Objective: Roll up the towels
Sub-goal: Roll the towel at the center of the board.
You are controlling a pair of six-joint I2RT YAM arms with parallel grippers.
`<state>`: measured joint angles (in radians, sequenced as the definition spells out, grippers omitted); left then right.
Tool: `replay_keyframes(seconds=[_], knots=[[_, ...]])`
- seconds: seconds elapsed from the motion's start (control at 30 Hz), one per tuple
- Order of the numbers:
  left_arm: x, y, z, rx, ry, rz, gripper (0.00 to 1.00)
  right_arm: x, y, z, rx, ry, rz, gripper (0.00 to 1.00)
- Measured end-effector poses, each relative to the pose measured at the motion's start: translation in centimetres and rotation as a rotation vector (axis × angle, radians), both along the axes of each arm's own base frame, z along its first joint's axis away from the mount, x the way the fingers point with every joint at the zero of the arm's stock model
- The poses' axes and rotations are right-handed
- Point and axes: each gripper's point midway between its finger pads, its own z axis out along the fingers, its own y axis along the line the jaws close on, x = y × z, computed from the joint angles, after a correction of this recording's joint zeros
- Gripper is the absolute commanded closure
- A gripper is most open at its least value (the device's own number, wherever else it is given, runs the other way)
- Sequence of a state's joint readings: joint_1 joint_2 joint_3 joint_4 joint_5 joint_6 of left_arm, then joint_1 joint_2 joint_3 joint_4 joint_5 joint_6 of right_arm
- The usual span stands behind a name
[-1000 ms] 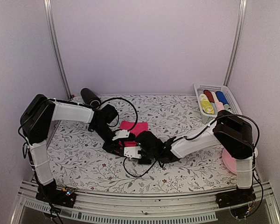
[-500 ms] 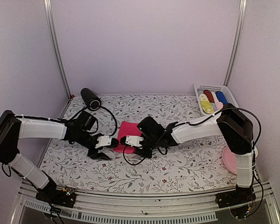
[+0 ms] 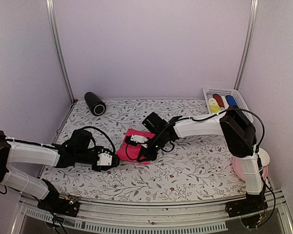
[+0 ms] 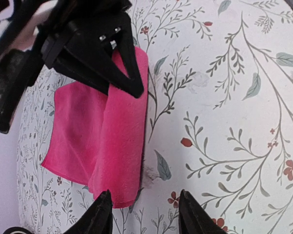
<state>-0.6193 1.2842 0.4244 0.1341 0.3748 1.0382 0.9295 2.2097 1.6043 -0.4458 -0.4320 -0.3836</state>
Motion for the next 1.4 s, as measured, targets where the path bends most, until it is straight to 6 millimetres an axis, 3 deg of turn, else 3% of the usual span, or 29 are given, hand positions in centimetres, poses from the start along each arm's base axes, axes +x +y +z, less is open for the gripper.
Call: replay_keyframes(seconds=[0.3, 0.57, 0.9, 1.27, 1.4], knots=[[-2.0, -1.7, -0.3, 0.005, -0.103, -0.08, 0.57, -0.2, -0.3, -0.2, 0.06, 0.248, -0.031, 0.9], [-2.7, -3.4, 0.1, 0.001, -0.196, -0.121, 0.57, -2.5, -0.7, 0.3, 0.081, 0.418, -0.001, 0.89], [-2.8, -3.8, -2.2, 0.057, -0.237, -0.122, 0.56, -3.5, -0.8, 0.0, 0.078, 0.486, 0.013, 0.89], [-1.9, -4.8, -1.0, 0.017, -0.311, -0.108, 0.56, -3.6, -0.8, 0.0, 0.073, 0.494, 0.013, 0.89], [-1.8, -4.6, -2.1, 0.05, -0.299, -0.101, 0.57, -3.6, -0.8, -0.1, 0.071, 0.498, 0.014, 0.89]])
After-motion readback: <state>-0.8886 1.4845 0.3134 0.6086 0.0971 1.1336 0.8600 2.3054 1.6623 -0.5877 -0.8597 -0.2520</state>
